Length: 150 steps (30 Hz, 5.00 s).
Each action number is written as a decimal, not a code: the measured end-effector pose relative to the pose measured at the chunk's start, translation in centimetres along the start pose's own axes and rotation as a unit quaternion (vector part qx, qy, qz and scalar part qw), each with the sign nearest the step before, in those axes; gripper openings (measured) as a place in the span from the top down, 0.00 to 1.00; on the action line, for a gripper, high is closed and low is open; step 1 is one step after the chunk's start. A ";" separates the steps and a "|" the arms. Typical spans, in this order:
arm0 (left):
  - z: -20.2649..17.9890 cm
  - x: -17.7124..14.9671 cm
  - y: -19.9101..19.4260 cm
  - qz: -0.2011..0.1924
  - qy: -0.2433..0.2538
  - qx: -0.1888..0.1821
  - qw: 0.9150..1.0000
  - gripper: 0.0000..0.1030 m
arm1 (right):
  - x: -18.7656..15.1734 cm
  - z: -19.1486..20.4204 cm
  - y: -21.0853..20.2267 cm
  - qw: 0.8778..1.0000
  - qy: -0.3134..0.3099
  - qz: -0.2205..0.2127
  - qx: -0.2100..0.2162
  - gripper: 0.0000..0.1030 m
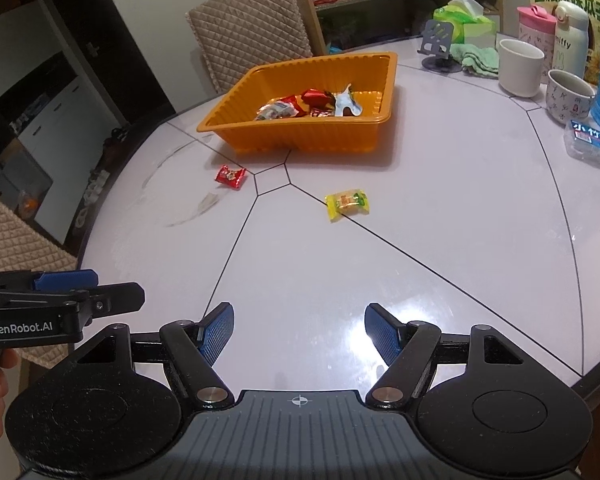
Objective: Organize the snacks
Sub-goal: 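Grasp the yellow-green wrapped candy with the right tool while the left tool approaches the small red candy, then grasp the small red candy with the left tool while the right tool holds the yellow candy, then carry the red candy and the yellow candy over the orange tray with both tools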
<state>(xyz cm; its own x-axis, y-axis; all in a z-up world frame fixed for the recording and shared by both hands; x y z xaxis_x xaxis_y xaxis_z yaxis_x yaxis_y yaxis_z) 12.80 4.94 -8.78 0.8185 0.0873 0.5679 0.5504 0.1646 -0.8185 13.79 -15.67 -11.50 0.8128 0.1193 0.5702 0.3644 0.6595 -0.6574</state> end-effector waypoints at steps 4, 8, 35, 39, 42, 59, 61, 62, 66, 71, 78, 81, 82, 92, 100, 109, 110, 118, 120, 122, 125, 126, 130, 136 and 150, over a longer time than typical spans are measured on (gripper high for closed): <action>0.6 1.0 1.2 -0.005 -0.001 0.002 1.000 0.30 | 0.7 -0.9 1.1 1.000 0.015 -0.008 -0.008 0.30; 1.0 1.9 2.7 -0.007 -0.001 0.000 1.000 0.30 | 1.6 -1.7 2.1 0.999 0.028 -0.020 -0.016 0.30; 2.6 7.4 11.4 -0.011 0.013 -0.007 1.000 0.33 | 7.1 -6.9 11.4 0.985 0.145 -0.063 -0.065 0.50; 2.9 8.0 12.3 -0.008 0.007 -0.004 1.000 0.33 | 7.8 -7.2 12.4 0.985 0.139 -0.064 -0.074 0.51; 3.1 8.2 12.9 -0.005 0.004 -0.003 1.000 0.33 | 8.2 -7.2 13.1 0.987 0.123 -0.064 -0.084 0.53; 1.9 9.7 16.2 -0.010 0.015 -0.005 1.000 0.33 | 8.3 -6.2 15.2 0.989 -0.013 -0.035 -0.140 0.79; 1.8 10.0 16.5 -0.013 0.016 -0.005 1.000 0.35 | 8.3 -6.4 15.2 0.990 -0.010 -0.035 -0.137 0.79; 1.7 10.1 16.7 -0.016 0.017 -0.005 1.000 0.36 | 8.4 -6.5 15.1 0.990 -0.007 -0.035 -0.137 0.79; 1.5 10.6 17.5 -0.026 0.029 -0.004 0.999 0.37 | 8.6 -7.1 14.7 0.990 0.008 -0.037 -0.132 0.79; 1.3 11.2 19.0 -0.030 0.038 -0.007 0.999 0.48 | 8.7 -7.8 14.1 0.991 0.026 -0.043 -0.126 0.79; 1.2 11.6 20.2 -0.024 0.043 -0.009 0.999 0.63 | 8.6 -7.7 14.1 0.991 0.023 -0.044 -0.126 0.79; 1.1 11.6 20.3 -0.020 0.044 -0.013 0.999 0.72 | 8.6 -7.7 14.1 0.991 0.021 -0.043 -0.127 0.79; 1.1 11.5 20.3 -0.019 0.044 -0.013 0.999 0.76 | 8.6 -7.7 14.2 0.991 0.020 -0.043 -0.127 0.79; 0.7 11.2 19.8 -0.020 0.046 -0.016 0.999 0.82 | 8.5 -7.7 14.1 0.991 0.019 -0.039 -0.125 0.79; 0.9 11.2 18.7 -0.023 0.039 -0.022 0.999 0.83 | 8.4 -8.0 13.5 0.992 0.032 -0.038 -0.119 0.79; 2.1 11.0 15.4 -0.033 0.013 -0.041 0.999 0.83 | 8.6 -7.0 10.5 0.995 0.031 -0.043 -0.084 0.79; 2.2 11.1 15.0 -0.034 0.011 -0.044 0.998 0.83 | 8.7 -6.8 10.2 0.995 0.029 -0.044 -0.080 0.79; 2.8 13.2 11.9 -0.071 0.010 -0.050 0.996 0.83 | 10.8 -5.0 8.0 0.997 0.009 -0.064 -0.052 0.79; 2.7 14.1 11.5 -0.080 0.010 -0.051 0.995 0.83 | 11.9 -4.7 7.6 0.996 0.003 -0.075 -0.047 0.79; 2.4 15.2 11.2 -0.090 0.012 -0.052 0.994 0.83 | 13.1 -4.5 7.3 0.995 -0.004 -0.087 -0.044 0.79; 1.9 16.6 11.4 -0.102 0.019 -0.049 0.993 0.83 | 15.1 -4.9 7.3 0.994 -0.010 -0.100 -0.042 0.79; 1.7 17.1 11.5 -0.106 0.020 -0.047 0.993 0.83 | 15.7 -5.1 7.4 0.994 -0.010 -0.104 -0.043 0.79; 1.1 19.2 12.6 -0.110 0.019 -0.045 0.993 0.83 | 18.1 -5.8 8.1 0.993 -0.011 -0.114 -0.040 0.79; 0.4 22.3 15.0 -0.115 0.033 -0.025 0.993 0.83 | 20.8 -7.1 9.8 0.993 -0.017 -0.115 -0.028 0.79; 0.0 26.1 19.7 -0.106 0.040 -0.006 0.994 0.82 | 25.1 -10.9 14.5 0.992 -0.030 -0.112 -0.043 0.78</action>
<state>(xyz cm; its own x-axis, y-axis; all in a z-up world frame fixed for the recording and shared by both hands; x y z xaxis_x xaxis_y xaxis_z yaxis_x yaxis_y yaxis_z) 44.95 10.40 -10.07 0.6946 -0.0261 0.7189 0.7128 0.1598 -0.6829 44.39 -11.25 -12.12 0.6792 0.0221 0.7337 0.5729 0.6090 -0.5486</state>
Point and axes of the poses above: each gripper's, at about its wrist camera, not at the fingertips, and y roughly the way its jaws point, z to its left, x to its top, the point moved 5 cm from there along y, roughly the way its jaws point, and after that the axes turned 14 degrees about x, right-handed, at the moved point
